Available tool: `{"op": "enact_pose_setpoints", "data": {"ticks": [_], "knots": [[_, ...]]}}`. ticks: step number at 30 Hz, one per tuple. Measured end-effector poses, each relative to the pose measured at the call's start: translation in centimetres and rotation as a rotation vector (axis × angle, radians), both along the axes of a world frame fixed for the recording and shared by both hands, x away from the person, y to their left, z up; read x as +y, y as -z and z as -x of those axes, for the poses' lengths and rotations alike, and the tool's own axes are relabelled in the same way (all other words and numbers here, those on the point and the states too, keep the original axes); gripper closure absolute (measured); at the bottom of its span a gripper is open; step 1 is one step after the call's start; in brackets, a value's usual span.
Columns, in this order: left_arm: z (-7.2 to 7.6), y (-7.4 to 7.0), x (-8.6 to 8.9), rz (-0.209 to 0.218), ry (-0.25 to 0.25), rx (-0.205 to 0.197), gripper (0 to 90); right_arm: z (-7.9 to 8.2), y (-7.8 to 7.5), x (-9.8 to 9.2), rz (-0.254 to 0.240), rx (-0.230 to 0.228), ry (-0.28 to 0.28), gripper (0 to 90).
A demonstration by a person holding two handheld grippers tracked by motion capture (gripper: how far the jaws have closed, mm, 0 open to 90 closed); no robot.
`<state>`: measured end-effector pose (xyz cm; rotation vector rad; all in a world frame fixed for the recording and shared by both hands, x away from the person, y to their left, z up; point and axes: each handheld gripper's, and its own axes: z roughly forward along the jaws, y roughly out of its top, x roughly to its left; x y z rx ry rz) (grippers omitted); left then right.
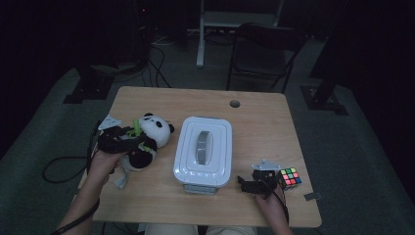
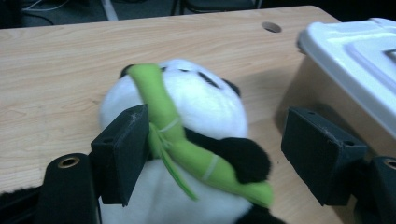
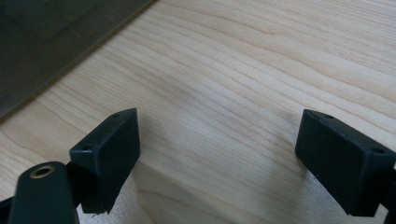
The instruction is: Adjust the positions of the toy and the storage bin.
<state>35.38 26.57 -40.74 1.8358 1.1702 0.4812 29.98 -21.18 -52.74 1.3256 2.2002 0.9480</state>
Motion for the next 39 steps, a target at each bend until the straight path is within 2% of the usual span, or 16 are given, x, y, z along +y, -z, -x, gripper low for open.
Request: {"op": "enact_pose_setpoints", "data": {"ticks": [2, 6, 11, 13, 17, 20, 22, 28, 39], "knots": [[0.5, -0.3, -0.4, -0.007, 0.021, -0.005, 20.5, 0.0, 0.0, 0.0, -0.001, 0.0, 0.001, 13.5], [1.4, -0.9, -1.3, -0.009, 0.063, -0.011, 19.6, 0.0, 0.0, 0.0, 0.0, 0.0, 0.0, 13.5], [1.9, -0.8, -2.2, -0.031, 0.108, 0.018, 10.4, 0.0, 0.0, 0.0, 0.0, 0.0, 0.0, 13.5], [2.2, -0.7, -2.5, -0.025, 0.118, 0.025, 10.2, 0.0, 0.0, 0.0, 0.0, 0.0, 0.0, 13.5], [3.2, -0.5, -3.1, -0.015, 0.162, 0.018, 8.7, 0.0, 0.0, 0.0, 0.0, 0.0, 0.0, 13.5], [4.1, -0.2, -3.5, -0.022, 0.187, 0.006, 3.8, 0.0, 0.0, 0.0, 0.0, 0.0, 0.0, 13.5], [4.8, -0.1, -3.8, -0.033, 0.201, -0.004, 3.8, 0.0, 0.0, 0.0, 0.0, 0.0, 0.0, 13.5], [6.6, 0.4, -4.2, -0.067, 0.213, -0.025, 3.9, 0.0, 0.0, 0.0, 0.0, 0.0, 0.0, 13.5], [8.5, 2.7, -3.7, -0.058, 0.219, -0.014, 4.7, 0.0, 0.0, 0.0, 0.001, -0.002, -0.001, 13.5]]}}
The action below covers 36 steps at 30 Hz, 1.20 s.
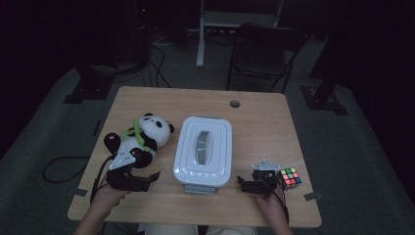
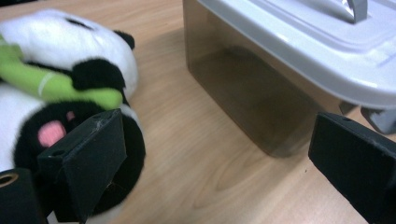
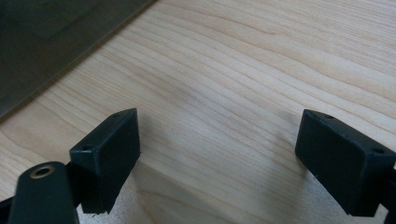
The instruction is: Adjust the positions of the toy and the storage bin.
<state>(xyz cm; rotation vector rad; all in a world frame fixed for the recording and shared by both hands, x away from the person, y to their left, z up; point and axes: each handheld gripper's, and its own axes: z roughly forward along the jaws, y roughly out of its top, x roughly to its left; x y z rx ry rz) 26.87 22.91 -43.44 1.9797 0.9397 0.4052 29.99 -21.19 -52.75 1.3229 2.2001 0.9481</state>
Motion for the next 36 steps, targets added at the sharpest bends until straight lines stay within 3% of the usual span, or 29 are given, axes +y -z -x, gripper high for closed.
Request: {"op": "enact_pose_setpoints", "data": {"ticks": [6, 12, 20, 24, 29, 36], "knots": [[0.6, 1.4, 0.2, -0.005, 0.0, 0.001, 4.7, 0.0, 0.0, 0.0, 0.0, 0.0, 0.0, 13.5], [0.7, 3.8, 0.0, -0.082, 0.024, 0.009, 4.7, 0.0, 0.0, 0.0, 0.0, 0.0, 0.0, 13.5], [0.9, 5.8, -1.2, -0.085, 0.069, 0.021, 4.7, 0.0, 0.0, 0.0, 0.0, 0.0, 0.0, 13.5], [0.6, 6.7, -1.9, -0.085, 0.109, 0.037, 4.7, 0.0, 0.0, 0.0, 0.001, -0.002, -0.002, 13.5], [0.0, 7.7, -2.3, -0.116, 0.152, 0.07, 4.7, 0.2, 0.0, 0.0, -0.002, 0.0, 0.001, 13.5], [-0.9, 8.3, -2.6, -0.143, 0.169, 0.089, 4.7, 0.2, 0.0, 0.0, -0.001, 0.001, -0.002, 13.4]]}}
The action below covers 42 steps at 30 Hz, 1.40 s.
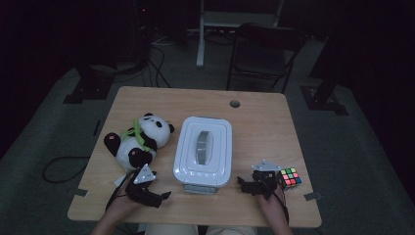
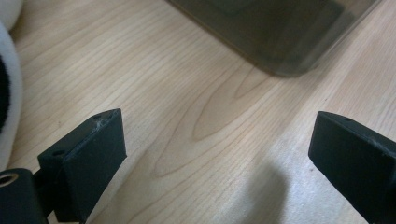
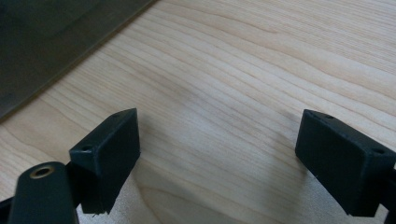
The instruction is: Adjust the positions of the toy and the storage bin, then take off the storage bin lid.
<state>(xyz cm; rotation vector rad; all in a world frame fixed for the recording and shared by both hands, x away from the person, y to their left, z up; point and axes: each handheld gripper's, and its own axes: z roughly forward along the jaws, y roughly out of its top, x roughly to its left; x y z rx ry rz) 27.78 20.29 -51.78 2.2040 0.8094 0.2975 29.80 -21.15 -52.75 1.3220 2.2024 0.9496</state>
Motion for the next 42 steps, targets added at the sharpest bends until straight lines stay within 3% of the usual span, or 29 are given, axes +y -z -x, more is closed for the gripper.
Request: {"op": "enact_pose_setpoints", "data": {"ticks": [6, 8, 13, 15, 35, 42], "knots": [[-0.5, 0.4, 0.1, -0.02, -0.014, 0.008, 4.7, 0.1, 0.0, 0.1, 0.001, -0.001, -0.02, 13.4], [-0.6, 0.6, 0.0, -0.021, 0.007, 0.02, 6.2, 0.1, 0.0, 0.1, 0.0, 0.0, -0.02, 13.4], [-0.2, 0.6, -0.8, -0.071, 0.052, -0.015, 7.2, 0.2, 0.0, 0.0, 0.001, -0.001, -0.016, 13.4], [-0.1, 0.6, -1.0, -0.067, 0.057, -0.014, 7.2, 0.2, 0.0, 0.0, 0.0, 0.0, -0.012, 13.3], [0.3, 0.6, -1.5, -0.069, 0.009, -0.013, 7.3, 0.3, 0.0, 0.0, 0.002, 0.003, -0.014, 12.4], [0.7, 0.7, -1.7, -0.066, -0.071, -0.01, 7.2, 0.3, 0.0, 0.0, 0.003, 0.003, -0.016, 12.4]]}}
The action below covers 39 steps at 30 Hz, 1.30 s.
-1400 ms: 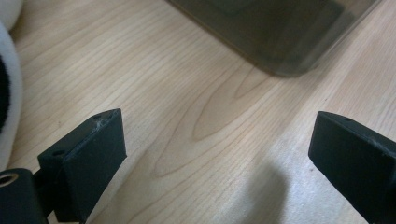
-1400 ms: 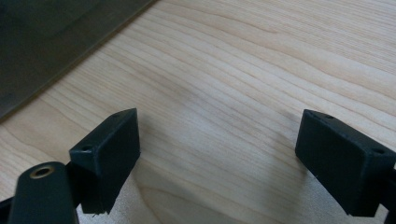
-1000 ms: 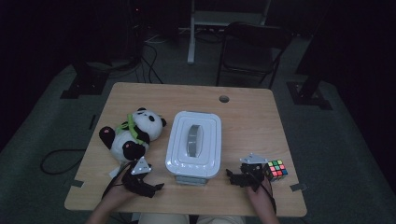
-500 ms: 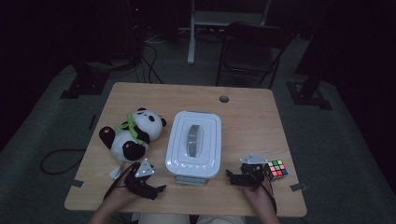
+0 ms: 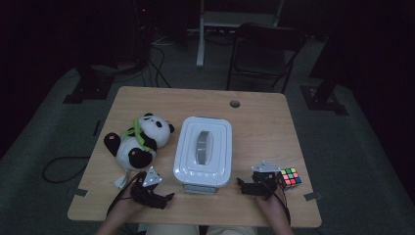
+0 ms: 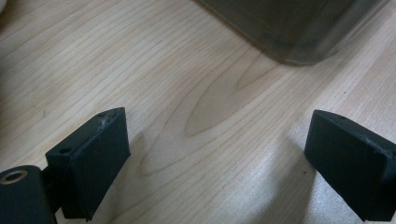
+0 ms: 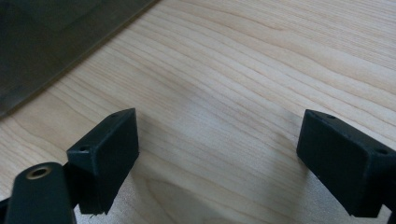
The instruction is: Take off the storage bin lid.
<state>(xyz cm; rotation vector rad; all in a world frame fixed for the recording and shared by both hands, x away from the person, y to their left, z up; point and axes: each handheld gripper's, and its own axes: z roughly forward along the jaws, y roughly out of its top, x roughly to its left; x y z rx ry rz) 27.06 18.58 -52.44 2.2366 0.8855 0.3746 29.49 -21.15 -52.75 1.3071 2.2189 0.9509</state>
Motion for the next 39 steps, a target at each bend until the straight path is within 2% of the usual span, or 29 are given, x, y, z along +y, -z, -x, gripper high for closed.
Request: {"op": "enact_pose_setpoints", "data": {"ticks": [5, 7, 10, 13, 15, 19, 24, 28, 30, 32, 36, 39], "knots": [[0.0, 0.0, -0.1, 0.001, -0.007, -0.001, 7.2, 0.1, -0.2, -0.1, 0.01, 0.018, -0.008, 12.4], [0.0, 0.0, -0.1, 0.002, -0.01, -0.001, 7.2, 0.3, -0.3, -0.1, 0.018, 0.031, -0.038, 11.8], [0.0, 0.0, -0.1, 0.003, -0.01, 0.0, 7.1, 0.4, -0.3, -0.1, 0.019, 0.028, -0.047, 11.8], [-0.1, 0.0, 0.0, 0.005, 0.006, 0.0, 7.1, 0.5, -0.5, -0.1, 0.031, 0.051, -0.057, 12.6], [-0.1, 0.0, 0.1, 0.004, 0.016, -0.001, 7.1, 0.6, -0.8, -0.3, 0.019, 0.073, -0.059, 13.7], [-0.2, 0.0, 0.2, 0.005, 0.029, 0.0, 7.1, 0.9, -1.7, -0.6, -0.002, 0.078, -0.053, 14.2], [-0.2, 0.0, 0.3, 0.002, 0.033, -0.001, 7.1, 1.4, -3.5, -1.0, -0.03, 0.043, -0.042, 14.7], [-0.2, 0.0, 0.3, 0.005, 0.032, 0.0, 7.2, 1.7, -5.1, -1.3, -0.093, 0.025, -0.05, 14.7], [-0.2, 0.0, 0.4, 0.009, 0.034, 0.004, 7.2, 2.0, -6.2, -1.3, -0.081, -0.006, -0.053, 14.7], [-0.3, 0.0, 0.4, 0.015, 0.034, 0.008, 7.2, 2.2, -7.5, -1.3, -0.09, -0.035, -0.06, 14.7], [-0.2, 0.0, 0.3, 0.003, 0.033, 0.0, 7.1, 2.4, -8.9, -1.1, -0.104, -0.06, -0.078, 14.7], [-0.2, 0.0, 0.3, 0.005, 0.033, 0.001, 7.2, 2.5, -9.8, -0.9, -0.133, -0.074, -0.085, 14.6]]}}
